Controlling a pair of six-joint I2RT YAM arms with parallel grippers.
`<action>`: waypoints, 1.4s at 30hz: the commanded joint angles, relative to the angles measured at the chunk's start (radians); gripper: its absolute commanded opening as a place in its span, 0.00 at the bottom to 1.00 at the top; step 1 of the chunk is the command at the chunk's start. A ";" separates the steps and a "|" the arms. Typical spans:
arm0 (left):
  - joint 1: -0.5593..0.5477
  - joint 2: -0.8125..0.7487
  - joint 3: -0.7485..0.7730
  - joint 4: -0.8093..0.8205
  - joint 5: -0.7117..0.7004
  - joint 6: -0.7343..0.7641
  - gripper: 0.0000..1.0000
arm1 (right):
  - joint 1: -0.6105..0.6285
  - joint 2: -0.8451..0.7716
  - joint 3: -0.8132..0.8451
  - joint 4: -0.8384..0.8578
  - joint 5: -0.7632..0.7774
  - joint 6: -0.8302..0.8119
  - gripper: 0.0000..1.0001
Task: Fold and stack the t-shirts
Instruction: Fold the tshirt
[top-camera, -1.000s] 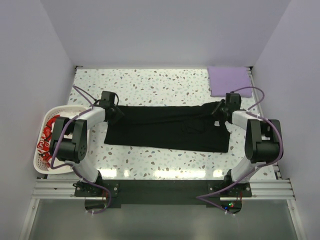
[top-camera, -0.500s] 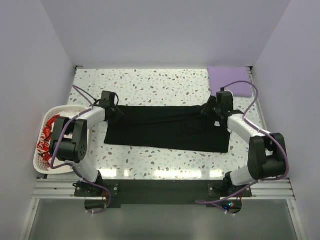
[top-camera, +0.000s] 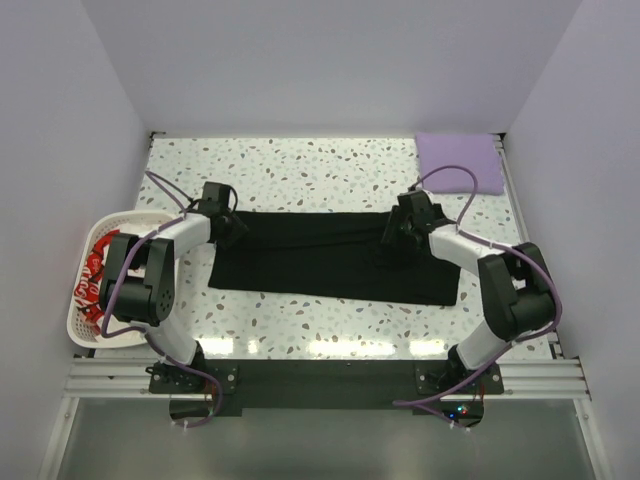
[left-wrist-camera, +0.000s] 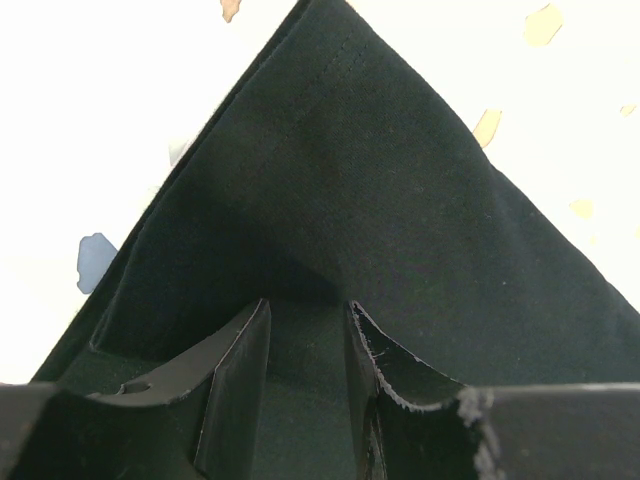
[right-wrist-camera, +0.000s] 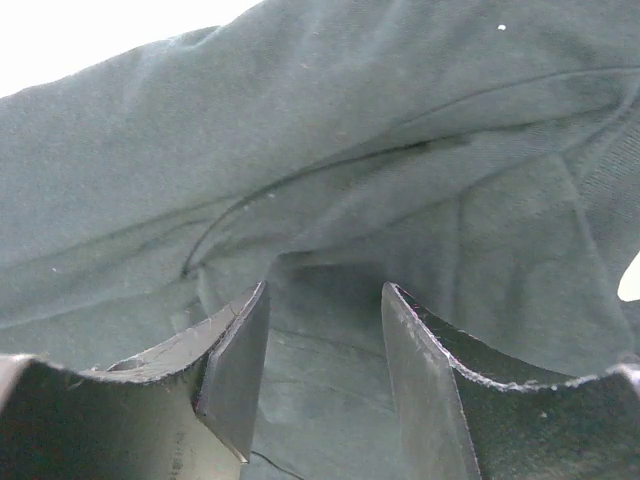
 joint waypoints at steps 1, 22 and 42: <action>0.004 0.023 0.018 0.001 -0.019 -0.011 0.40 | 0.010 0.011 0.052 0.028 0.073 0.038 0.52; 0.004 0.029 0.015 0.000 -0.022 -0.009 0.40 | 0.010 0.076 0.136 -0.059 0.157 0.010 0.22; 0.004 0.027 0.004 -0.006 -0.028 -0.014 0.40 | -0.102 -0.164 0.082 -0.255 0.152 -0.137 0.00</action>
